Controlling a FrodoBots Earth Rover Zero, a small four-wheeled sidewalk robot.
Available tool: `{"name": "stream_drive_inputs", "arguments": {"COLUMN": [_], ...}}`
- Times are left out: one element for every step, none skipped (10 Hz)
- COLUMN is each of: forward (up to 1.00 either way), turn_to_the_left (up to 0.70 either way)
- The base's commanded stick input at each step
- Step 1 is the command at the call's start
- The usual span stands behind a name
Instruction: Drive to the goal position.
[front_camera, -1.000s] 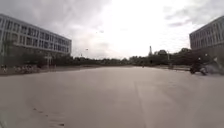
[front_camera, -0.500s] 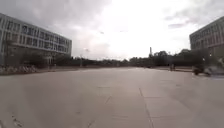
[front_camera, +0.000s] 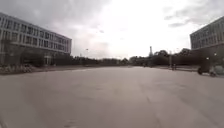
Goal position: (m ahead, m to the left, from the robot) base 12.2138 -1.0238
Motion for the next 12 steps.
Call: {"name": "stream_drive_inputs", "arguments": {"forward": [0.70,0.70,0.70,0.70,0.70,0.70,0.70,0.70,0.70,0.70,0.70,0.70], "turn_to_the_left": [-0.01,-0.07,-0.26,-0.26,-0.12,0.00,0.00,0.00,0.00,0.00,0.00,0.00]}}
